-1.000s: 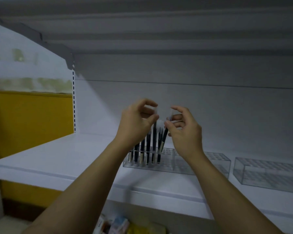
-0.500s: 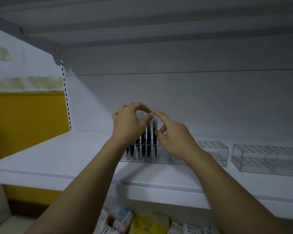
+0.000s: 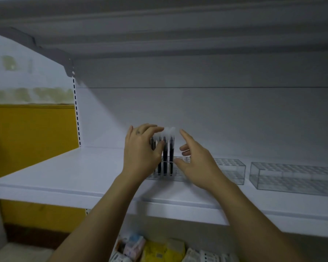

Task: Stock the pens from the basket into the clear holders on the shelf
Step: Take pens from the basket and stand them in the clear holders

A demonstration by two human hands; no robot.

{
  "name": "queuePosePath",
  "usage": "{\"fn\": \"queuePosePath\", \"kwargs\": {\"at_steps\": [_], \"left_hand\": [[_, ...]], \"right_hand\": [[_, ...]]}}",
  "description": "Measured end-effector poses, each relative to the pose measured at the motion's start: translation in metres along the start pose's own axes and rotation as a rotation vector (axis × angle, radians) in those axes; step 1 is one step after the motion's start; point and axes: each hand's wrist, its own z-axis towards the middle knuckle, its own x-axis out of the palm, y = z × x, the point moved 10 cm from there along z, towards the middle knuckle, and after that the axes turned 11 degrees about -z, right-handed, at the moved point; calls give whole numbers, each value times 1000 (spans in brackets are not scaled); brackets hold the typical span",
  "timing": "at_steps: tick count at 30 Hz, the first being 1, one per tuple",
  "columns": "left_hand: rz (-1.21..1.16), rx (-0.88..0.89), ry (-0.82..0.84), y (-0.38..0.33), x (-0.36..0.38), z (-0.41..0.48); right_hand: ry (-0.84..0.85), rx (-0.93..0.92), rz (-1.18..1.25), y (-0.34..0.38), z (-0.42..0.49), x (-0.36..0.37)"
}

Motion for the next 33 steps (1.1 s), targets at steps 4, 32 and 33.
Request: {"fn": "queuePosePath", "kwargs": {"at_steps": [4,32,33], "left_hand": [[-1,41,-27,-14,-6,-22],[48,-105,541,-52,138,-336],[52,-154,608,-45,149,-351]], "right_hand": [[-61,-20,-84,0,-24,-16],[94,263,-431,-154,-289,70],[143,295,-414,-166,-299,83]]}}
